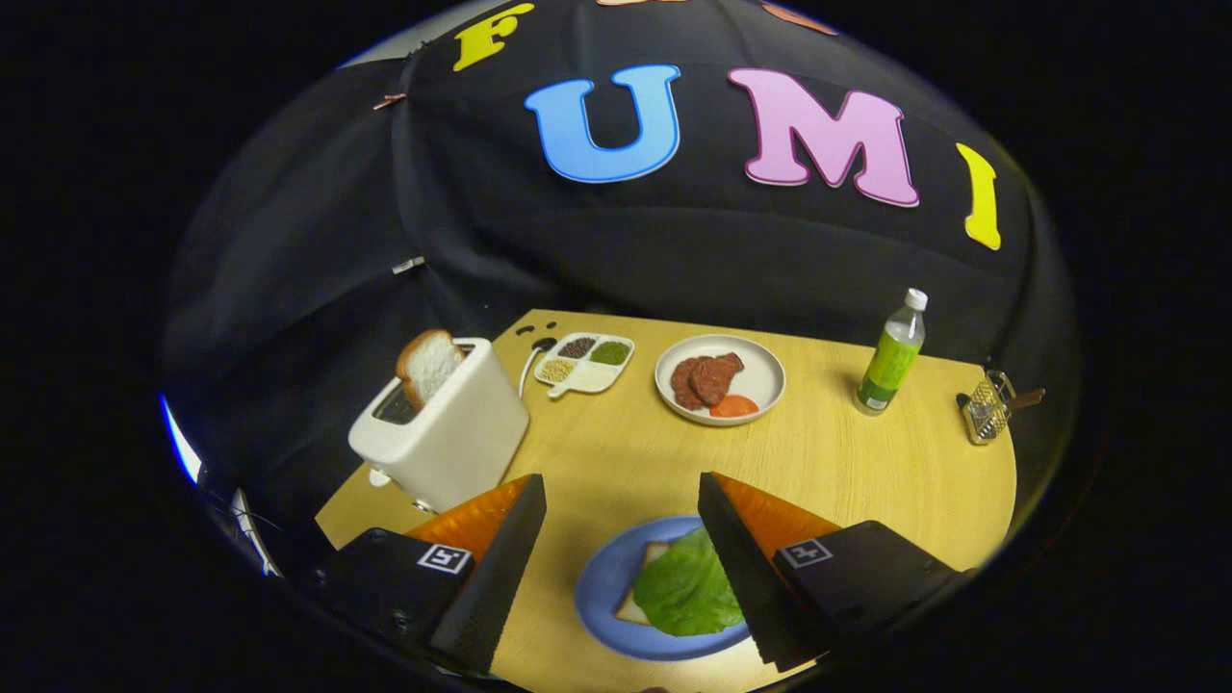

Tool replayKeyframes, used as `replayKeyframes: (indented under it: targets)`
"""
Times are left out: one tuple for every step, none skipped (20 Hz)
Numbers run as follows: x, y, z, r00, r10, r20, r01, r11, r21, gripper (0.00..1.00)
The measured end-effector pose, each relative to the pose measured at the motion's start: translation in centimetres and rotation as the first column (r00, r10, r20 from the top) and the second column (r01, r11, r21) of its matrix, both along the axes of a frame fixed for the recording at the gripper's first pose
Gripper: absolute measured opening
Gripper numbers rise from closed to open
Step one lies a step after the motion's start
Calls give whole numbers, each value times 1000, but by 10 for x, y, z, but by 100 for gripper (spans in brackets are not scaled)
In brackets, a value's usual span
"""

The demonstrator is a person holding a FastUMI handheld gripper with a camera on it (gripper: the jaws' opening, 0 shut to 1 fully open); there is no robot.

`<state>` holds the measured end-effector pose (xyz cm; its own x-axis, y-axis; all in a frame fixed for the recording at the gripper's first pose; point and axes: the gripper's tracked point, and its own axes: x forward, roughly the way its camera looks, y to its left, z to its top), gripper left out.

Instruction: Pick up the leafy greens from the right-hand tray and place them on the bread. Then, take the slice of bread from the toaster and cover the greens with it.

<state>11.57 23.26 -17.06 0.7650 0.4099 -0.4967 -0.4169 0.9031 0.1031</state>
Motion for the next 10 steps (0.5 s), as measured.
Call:
replayKeyframes:
  targets:
    - [3, 10, 11, 1000, 12, 18, -12, 1000, 8, 99]
    - [5, 22, 21, 999, 30, 35, -30, 999, 13, 99]
    - [8, 33, 29, 998, 46, 51, -47, 999, 12, 99]
    - [11, 44, 36, 996, 60, 67, -61, 998, 6, 99]
    - [15, 53, 44, 994, 74, 80, -75, 997, 5, 99]
    - [16, 66, 52, 992, 89, 87, -90, 996, 7, 99]
    - [18, 79, 56, 990, 108, 90, -109, 994, 7, 99]
    - [20, 93, 56, 988, 129, 85, -130, 991, 9, 99]
    - [22, 107, 56, 986, 147, 79, -148, 989, 10, 99]
    - [25, 120, 55, 984, 159, 75, -160, 987, 10, 99]
